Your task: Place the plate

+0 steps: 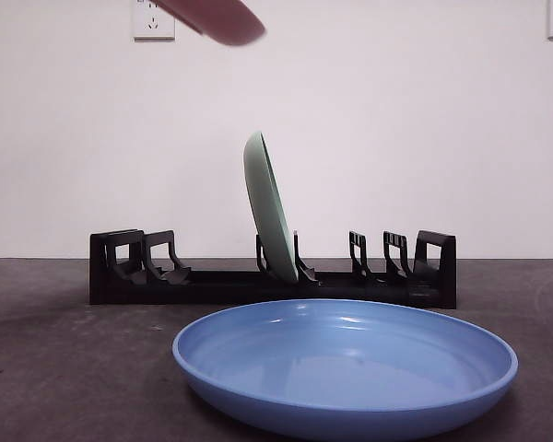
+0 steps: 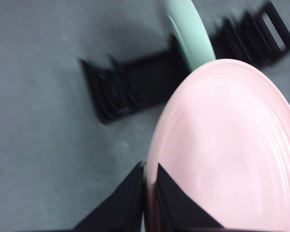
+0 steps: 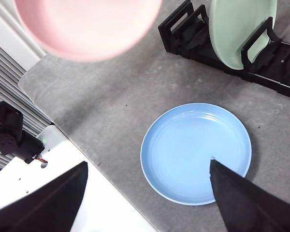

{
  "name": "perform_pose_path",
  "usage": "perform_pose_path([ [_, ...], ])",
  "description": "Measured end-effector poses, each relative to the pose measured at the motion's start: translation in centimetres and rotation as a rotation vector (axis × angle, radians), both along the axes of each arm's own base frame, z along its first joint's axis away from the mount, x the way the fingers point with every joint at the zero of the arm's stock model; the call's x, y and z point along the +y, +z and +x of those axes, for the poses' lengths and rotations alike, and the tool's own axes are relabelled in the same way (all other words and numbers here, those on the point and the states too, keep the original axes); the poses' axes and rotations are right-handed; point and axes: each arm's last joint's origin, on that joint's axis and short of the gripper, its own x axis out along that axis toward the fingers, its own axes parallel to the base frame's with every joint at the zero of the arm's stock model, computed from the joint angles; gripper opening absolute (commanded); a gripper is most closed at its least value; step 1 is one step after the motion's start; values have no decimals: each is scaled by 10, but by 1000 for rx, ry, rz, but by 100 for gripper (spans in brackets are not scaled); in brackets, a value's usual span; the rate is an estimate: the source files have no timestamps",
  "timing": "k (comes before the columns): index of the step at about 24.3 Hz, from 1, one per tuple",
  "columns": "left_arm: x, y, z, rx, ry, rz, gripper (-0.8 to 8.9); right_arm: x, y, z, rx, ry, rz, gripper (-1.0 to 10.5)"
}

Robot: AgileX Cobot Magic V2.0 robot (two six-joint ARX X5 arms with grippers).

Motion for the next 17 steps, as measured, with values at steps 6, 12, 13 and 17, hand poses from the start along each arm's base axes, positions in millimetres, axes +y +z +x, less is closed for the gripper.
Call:
perform_pose_path([
  [6,0,-45,-11,86,-77,-108,14,0,0,0,5,-4,3,402],
  [12,-2,-102,-15,131,-112,-242,14,0,0,0,6,-26,2,402],
  [13,-3,-116,-14,143,-111,-267,14,0,0,1,7,-27,3,402],
  [17,-9,-158,-13,183,-100,-338,14,0,0,1,10,-33,4,402],
])
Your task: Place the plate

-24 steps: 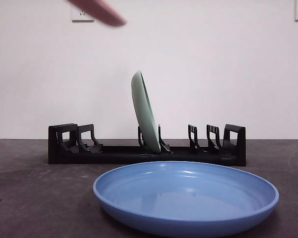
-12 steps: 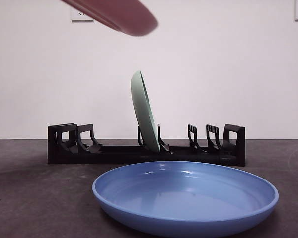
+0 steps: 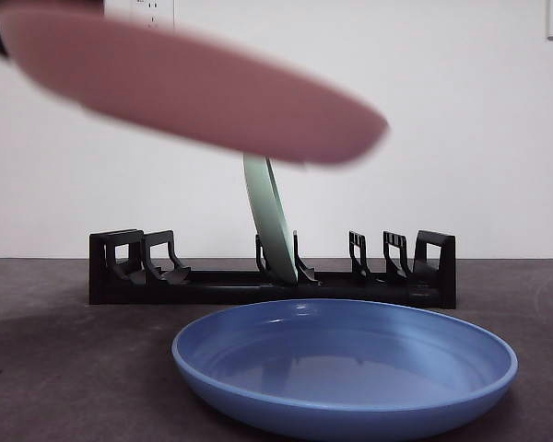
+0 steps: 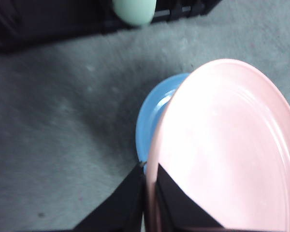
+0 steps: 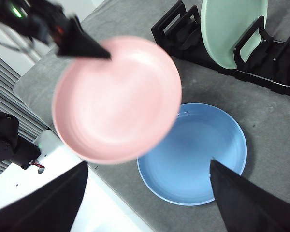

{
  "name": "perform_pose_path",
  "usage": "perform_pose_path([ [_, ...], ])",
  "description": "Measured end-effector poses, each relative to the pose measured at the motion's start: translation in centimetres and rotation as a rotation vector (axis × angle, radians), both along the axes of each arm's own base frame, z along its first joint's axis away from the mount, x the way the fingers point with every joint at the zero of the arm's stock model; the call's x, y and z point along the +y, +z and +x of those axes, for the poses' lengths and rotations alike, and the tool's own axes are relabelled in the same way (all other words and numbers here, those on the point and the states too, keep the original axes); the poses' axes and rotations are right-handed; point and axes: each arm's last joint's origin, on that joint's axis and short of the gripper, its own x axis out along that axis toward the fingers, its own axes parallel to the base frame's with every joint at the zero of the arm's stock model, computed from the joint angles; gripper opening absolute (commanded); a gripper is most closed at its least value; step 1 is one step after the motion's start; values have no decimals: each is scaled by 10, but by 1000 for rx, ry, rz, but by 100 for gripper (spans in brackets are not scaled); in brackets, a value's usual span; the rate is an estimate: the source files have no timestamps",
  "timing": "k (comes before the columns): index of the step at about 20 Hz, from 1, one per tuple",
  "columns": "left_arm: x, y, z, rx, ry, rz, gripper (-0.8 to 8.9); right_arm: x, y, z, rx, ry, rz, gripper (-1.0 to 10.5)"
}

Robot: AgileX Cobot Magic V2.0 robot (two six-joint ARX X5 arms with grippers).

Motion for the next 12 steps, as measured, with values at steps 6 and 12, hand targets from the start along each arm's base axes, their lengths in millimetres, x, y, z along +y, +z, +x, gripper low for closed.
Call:
perform_pose_path([
  [6,-4,-59,5,25,100,-106,14,0,0,1,-1,-27,-5,402],
  [12,-26,-79,19,51,98,-125,14,-1,0,1,-4,-50,-11,402],
])
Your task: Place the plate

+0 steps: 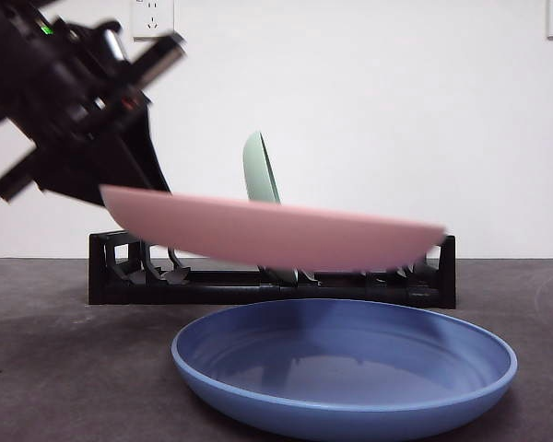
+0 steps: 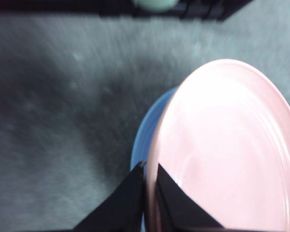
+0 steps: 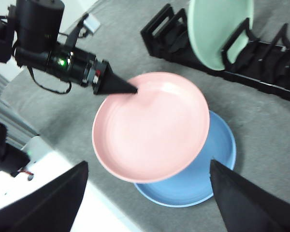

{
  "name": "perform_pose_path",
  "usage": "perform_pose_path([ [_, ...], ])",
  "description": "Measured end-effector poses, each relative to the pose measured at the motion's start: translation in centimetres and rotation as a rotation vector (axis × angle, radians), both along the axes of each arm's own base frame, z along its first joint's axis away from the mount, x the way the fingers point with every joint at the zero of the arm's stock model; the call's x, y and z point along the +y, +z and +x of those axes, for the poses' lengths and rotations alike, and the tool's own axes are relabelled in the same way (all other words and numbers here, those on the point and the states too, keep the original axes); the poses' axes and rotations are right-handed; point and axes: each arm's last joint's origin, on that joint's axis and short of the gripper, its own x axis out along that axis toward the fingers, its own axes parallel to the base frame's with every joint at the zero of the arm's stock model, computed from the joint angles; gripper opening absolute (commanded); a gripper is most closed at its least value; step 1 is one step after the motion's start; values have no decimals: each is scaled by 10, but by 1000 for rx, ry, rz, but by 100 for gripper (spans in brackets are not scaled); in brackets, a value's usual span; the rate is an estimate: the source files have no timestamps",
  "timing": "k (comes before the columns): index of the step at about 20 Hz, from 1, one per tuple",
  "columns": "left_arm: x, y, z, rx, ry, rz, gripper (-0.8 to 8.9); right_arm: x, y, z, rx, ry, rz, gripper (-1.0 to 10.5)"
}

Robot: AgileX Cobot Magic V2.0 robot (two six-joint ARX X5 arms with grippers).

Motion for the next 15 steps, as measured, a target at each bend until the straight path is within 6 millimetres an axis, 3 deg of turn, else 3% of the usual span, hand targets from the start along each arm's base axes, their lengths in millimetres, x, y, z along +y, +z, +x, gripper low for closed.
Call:
perform_pose_path([
  [9,-29,-25,4,7,-13,50,14,0,0,0,1,-3,1,402],
  [15,-36,-24,1,-16,-23,37,14,0,0,0,2,-4,2,402],
])
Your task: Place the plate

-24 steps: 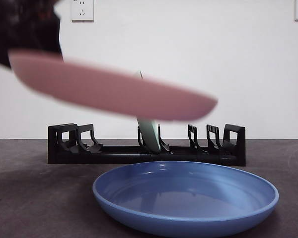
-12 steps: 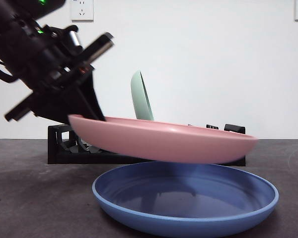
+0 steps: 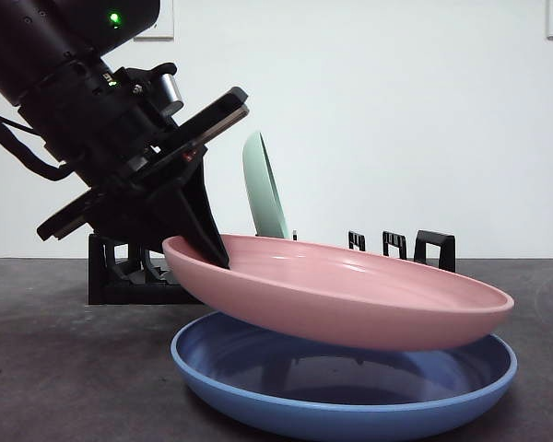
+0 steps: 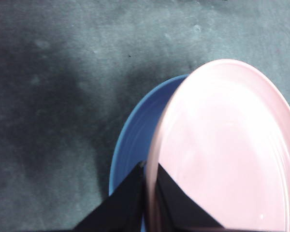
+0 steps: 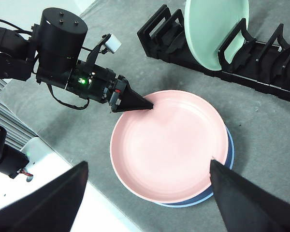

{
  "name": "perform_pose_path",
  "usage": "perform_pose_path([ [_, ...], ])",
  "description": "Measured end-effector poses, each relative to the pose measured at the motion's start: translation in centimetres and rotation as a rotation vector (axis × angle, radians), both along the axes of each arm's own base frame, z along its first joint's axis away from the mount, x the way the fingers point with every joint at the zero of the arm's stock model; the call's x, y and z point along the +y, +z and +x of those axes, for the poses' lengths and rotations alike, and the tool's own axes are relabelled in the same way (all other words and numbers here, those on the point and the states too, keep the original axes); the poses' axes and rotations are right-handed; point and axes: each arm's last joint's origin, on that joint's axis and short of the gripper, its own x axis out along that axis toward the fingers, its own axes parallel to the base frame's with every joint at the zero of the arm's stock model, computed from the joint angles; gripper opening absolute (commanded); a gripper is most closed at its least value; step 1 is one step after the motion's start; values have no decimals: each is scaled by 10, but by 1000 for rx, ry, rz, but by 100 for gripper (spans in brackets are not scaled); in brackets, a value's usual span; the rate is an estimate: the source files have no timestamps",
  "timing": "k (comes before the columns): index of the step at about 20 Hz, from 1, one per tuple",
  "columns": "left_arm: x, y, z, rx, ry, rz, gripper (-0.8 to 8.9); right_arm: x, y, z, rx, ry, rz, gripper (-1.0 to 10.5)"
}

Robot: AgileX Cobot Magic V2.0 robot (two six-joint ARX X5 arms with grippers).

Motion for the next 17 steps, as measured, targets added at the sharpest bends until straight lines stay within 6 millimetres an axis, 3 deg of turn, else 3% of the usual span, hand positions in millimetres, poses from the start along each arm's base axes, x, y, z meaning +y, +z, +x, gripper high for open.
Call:
perform_pose_path([
  [7,-4,0,-3,-10,19,16,48,0,0,0,5,-3,4,402],
  [13,-7,0,-6,16,16,-8,395,0,0,0,12,-8,9,402],
  [17,-9,5,-5,35,7,-31,479,0,0,0,15,-10,12,402],
])
